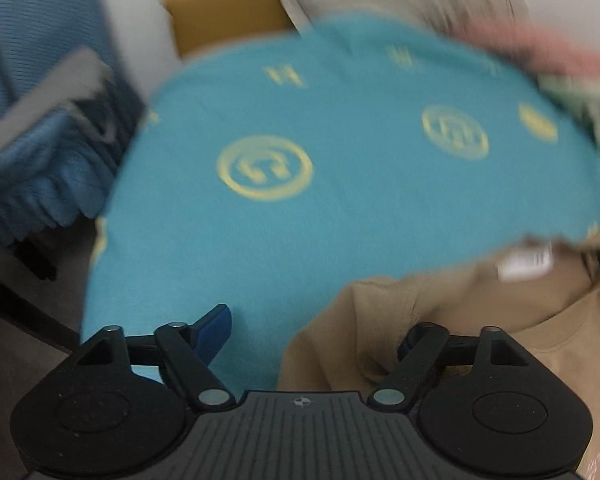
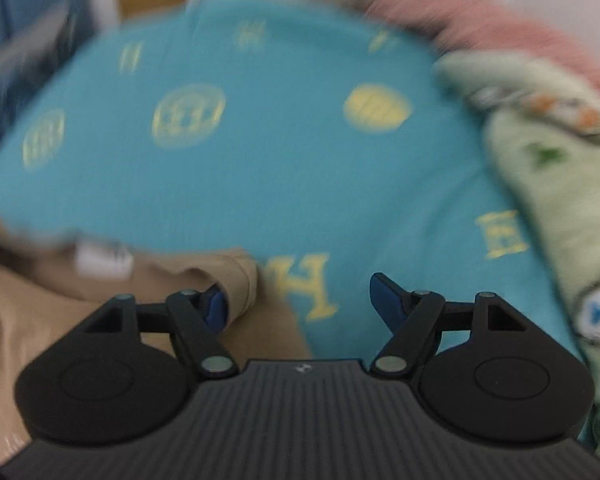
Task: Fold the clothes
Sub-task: 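Lay the T-shirt flat on the bed and open both grippers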
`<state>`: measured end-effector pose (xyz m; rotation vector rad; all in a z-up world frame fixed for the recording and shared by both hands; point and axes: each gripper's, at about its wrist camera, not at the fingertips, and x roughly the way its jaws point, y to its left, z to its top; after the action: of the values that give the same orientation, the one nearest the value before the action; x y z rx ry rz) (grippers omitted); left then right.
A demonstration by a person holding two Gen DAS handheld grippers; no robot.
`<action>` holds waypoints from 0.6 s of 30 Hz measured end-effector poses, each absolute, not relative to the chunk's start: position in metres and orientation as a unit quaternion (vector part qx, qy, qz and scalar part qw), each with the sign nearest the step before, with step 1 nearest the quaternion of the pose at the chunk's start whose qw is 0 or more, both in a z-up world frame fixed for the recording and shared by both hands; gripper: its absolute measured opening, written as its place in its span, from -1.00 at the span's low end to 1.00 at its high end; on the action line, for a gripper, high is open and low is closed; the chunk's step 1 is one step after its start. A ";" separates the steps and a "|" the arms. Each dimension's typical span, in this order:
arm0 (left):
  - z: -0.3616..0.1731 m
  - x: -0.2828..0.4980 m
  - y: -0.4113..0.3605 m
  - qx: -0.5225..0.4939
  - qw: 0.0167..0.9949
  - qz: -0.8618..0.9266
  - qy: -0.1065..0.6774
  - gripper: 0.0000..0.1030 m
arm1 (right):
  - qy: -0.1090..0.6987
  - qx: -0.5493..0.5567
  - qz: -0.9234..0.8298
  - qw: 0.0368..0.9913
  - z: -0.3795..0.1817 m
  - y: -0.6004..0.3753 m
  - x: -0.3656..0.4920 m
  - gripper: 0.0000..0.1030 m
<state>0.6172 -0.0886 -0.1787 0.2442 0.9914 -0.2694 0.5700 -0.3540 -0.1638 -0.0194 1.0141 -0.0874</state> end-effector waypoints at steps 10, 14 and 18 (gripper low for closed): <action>-0.142 0.628 -0.084 0.025 0.870 -0.186 0.456 0.91 | 0.446 0.130 0.042 0.885 -0.130 -0.356 0.573 0.43; -0.124 0.591 -0.073 -0.012 0.898 -0.179 0.403 0.91 | 0.385 0.131 0.022 0.913 -0.113 -0.344 0.534 0.43; -0.104 0.522 -0.063 -0.010 0.920 -0.167 0.354 0.91 | 0.329 0.130 0.002 0.935 -0.092 -0.334 0.474 0.44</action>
<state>0.5216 -0.0628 -0.1035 -0.0210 0.7276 -0.3436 0.4737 -0.3338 -0.0920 0.2664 0.6718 0.0051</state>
